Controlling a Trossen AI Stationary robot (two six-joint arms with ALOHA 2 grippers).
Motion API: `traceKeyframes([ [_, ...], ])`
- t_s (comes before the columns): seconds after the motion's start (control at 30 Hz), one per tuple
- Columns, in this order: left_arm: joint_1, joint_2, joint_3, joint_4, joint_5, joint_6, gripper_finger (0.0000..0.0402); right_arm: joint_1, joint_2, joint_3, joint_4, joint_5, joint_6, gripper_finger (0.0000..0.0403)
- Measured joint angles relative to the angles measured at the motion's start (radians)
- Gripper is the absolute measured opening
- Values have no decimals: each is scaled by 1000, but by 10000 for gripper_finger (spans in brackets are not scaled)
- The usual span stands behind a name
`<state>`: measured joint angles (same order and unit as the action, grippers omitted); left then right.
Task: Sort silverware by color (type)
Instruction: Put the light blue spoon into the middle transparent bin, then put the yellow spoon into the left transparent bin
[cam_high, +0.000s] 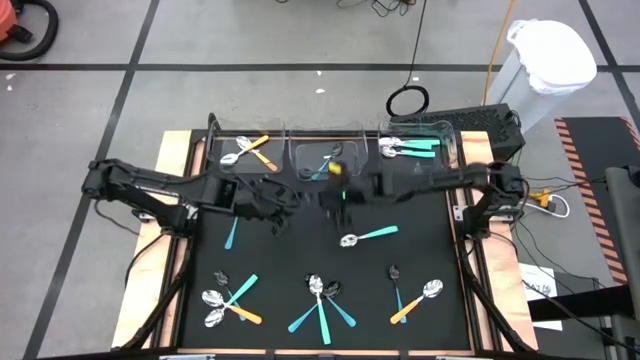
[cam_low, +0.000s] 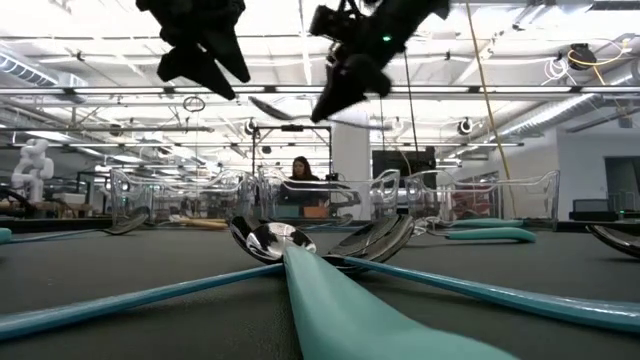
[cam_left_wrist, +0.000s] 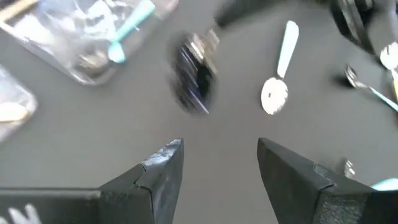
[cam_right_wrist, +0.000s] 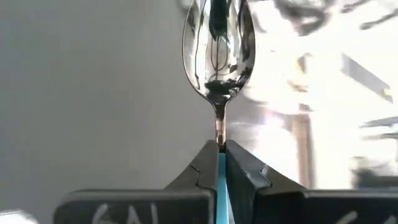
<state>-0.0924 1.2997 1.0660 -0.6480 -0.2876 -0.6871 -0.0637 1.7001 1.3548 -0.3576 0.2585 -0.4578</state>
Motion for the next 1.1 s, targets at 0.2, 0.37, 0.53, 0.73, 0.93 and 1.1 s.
traceKeyframes([
  [0.2, 54, -54, 0, -23, -38, 16, 205, -230, 3, 26, -5, -91, -131, 8],
  [0.37, 59, -72, 0, -102, -97, 15, 205, -366, 18, 27, -10, -220, -148, 28],
  [0.53, 67, -72, 0, -127, -122, 35, 205, -433, 40, 26, 23, -234, -164, 110],
  [0.73, 103, -70, 0, -133, -118, 42, 205, -439, 41, 27, 28, -127, -24, 217],
  [0.93, 127, -70, 0, -177, -49, -6, 205, -424, 2, 27, -156, -176, 280, 240],
  [1.1, 127, -70, -6, -285, -35, -127, 205, -412, -45, 26, -226, -292, 478, 220],
])
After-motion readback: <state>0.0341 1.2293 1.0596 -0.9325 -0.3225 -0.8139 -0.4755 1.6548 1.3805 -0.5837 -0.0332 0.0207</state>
